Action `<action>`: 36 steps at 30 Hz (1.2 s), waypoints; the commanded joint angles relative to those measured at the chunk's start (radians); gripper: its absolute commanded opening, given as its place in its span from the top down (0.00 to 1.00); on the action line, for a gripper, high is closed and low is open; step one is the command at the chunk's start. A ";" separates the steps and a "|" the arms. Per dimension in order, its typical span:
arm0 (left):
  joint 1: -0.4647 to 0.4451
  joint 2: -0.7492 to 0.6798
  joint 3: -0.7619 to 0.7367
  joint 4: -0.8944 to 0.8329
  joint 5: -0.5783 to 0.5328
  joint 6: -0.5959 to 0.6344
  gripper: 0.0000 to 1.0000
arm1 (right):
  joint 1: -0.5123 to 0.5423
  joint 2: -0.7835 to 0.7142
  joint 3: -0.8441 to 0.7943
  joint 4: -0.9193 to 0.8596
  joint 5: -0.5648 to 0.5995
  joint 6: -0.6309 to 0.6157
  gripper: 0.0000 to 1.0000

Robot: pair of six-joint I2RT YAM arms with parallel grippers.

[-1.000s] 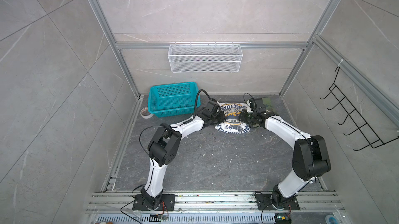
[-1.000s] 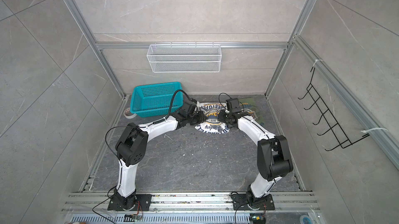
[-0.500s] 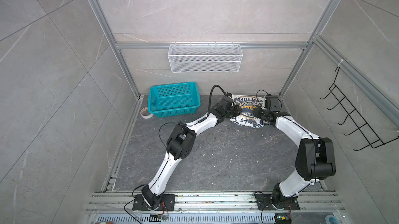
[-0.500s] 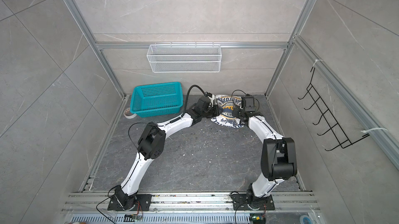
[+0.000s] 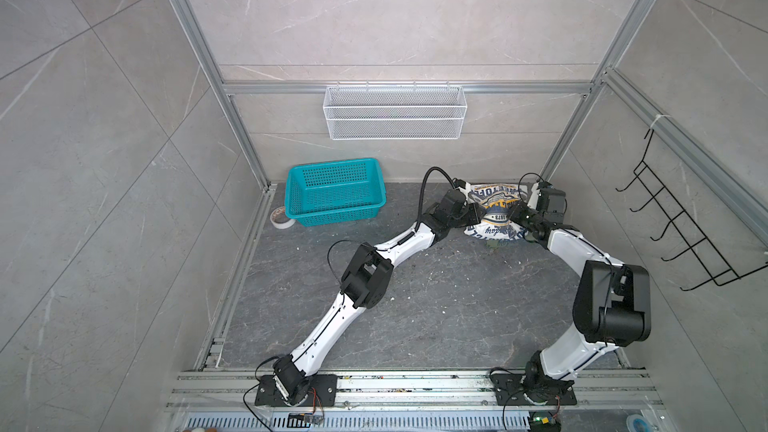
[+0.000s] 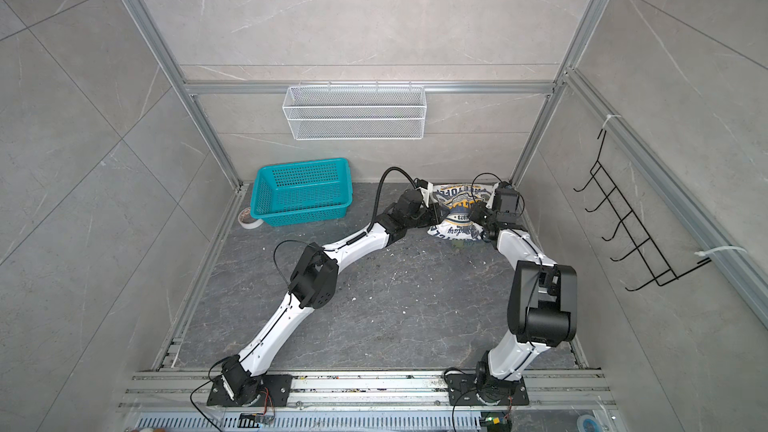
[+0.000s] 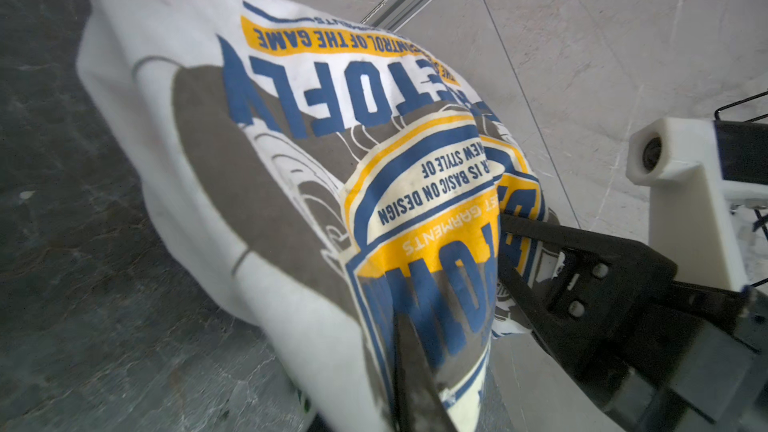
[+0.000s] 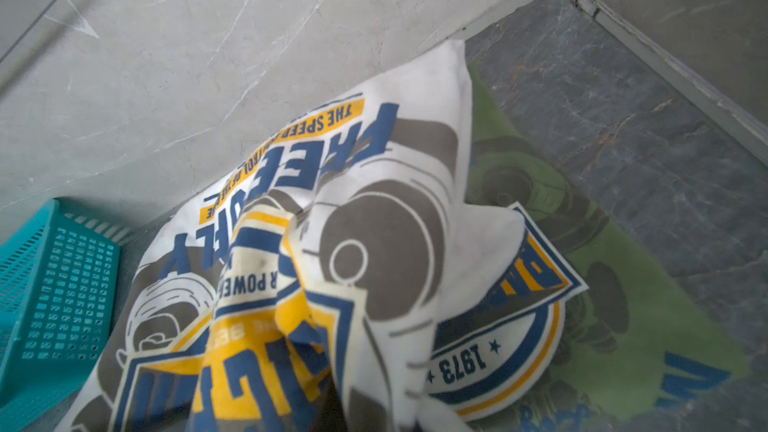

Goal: Fold and stack the tank tops

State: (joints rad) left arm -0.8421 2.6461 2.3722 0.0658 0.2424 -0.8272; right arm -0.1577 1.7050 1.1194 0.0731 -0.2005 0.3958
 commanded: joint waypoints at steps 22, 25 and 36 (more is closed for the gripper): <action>-0.058 0.253 0.279 0.120 -0.048 -0.116 0.79 | -0.137 0.230 0.257 -0.079 -0.047 0.100 0.71; -0.057 0.239 0.262 0.067 -0.066 -0.114 0.59 | -0.143 0.232 0.277 -0.112 -0.027 0.109 0.52; -0.041 -0.042 0.023 -0.174 -0.257 -0.031 0.27 | -0.147 0.139 0.238 -0.198 -0.019 0.106 0.19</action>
State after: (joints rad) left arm -0.8921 2.7552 2.4016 -0.0334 0.0547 -0.9047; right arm -0.3073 1.9083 1.3762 -0.0944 -0.2096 0.4980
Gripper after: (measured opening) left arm 0.729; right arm 0.810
